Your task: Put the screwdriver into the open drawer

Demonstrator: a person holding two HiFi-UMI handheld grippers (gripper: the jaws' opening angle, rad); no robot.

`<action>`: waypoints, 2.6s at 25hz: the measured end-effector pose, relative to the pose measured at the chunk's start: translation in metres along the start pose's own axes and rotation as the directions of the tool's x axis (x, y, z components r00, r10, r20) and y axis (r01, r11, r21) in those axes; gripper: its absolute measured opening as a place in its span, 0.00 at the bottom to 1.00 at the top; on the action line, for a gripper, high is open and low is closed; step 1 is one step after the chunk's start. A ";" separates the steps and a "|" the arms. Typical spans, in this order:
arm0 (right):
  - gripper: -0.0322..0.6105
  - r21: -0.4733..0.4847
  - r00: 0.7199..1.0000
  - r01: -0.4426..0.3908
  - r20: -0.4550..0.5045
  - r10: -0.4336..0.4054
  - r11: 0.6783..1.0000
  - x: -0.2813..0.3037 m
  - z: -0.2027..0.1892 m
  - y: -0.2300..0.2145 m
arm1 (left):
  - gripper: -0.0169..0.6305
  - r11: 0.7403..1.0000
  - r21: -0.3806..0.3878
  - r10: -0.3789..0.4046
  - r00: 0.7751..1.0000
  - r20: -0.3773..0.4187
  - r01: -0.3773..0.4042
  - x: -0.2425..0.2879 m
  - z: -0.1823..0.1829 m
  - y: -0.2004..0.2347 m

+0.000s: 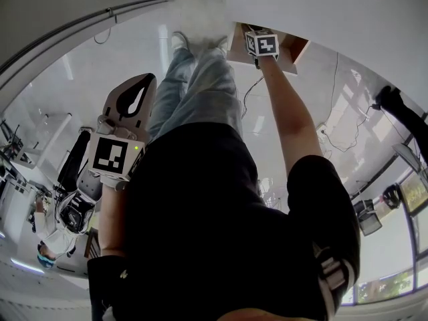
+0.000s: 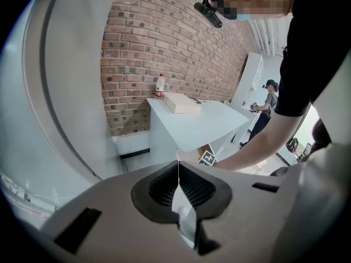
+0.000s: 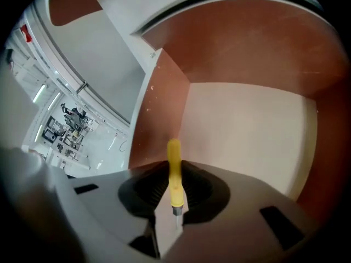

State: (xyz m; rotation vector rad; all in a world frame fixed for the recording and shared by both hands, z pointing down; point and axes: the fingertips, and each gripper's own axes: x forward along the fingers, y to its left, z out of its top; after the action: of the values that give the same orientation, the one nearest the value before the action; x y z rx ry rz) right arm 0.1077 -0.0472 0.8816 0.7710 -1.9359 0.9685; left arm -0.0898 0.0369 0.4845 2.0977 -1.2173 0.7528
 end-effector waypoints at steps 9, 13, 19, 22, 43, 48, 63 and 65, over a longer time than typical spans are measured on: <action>0.17 -0.016 0.998 0.046 -0.032 -0.046 0.999 0.018 0.003 -0.014 | 0.04 0.999 -0.029 0.017 1.000 -0.017 -0.018 -0.006 -0.008 0.005; 0.18 -0.018 0.997 0.062 -0.043 -0.063 0.998 0.021 0.001 -0.014 | 0.04 0.999 -0.031 0.018 1.000 -0.016 -0.018 -0.009 -0.009 0.005; 0.22 -0.014 0.995 0.072 -0.062 -0.072 0.997 0.027 -0.001 -0.003 | 0.04 0.999 -0.036 0.016 1.000 -0.017 -0.016 -0.011 -0.011 0.010; 0.26 -0.022 0.994 0.093 -0.056 -0.094 0.995 0.027 0.003 0.002 | 0.04 0.999 -0.039 0.011 1.000 -0.012 -0.012 -0.012 -0.009 0.014; 0.09 -0.005 0.979 0.128 0.161 -0.126 0.992 -0.080 0.054 0.051 | 0.04 1.000 0.010 -0.028 0.993 0.111 0.027 -0.037 0.023 0.015; 0.07 -0.012 0.966 0.112 0.238 -0.106 0.994 -0.132 0.073 0.080 | 0.04 0.999 0.034 -0.041 0.987 0.156 0.036 -0.041 0.038 0.015; 0.07 -0.059 0.799 0.144 0.595 -0.081 0.988 -0.357 0.175 0.180 | 0.04 0.992 0.058 -0.122 0.936 0.331 0.109 -0.075 0.111 0.017; 0.07 -0.068 0.772 0.164 0.630 -0.085 0.984 -0.386 0.187 0.187 | 0.04 0.990 0.078 -0.136 0.924 0.358 0.116 -0.082 0.127 0.015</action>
State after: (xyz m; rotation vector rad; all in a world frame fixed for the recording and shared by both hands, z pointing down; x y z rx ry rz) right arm 0.0714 -0.0484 0.4154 1.2523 -2.4392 0.5296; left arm -0.1149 -0.0161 0.3442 2.4094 -1.2418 0.3504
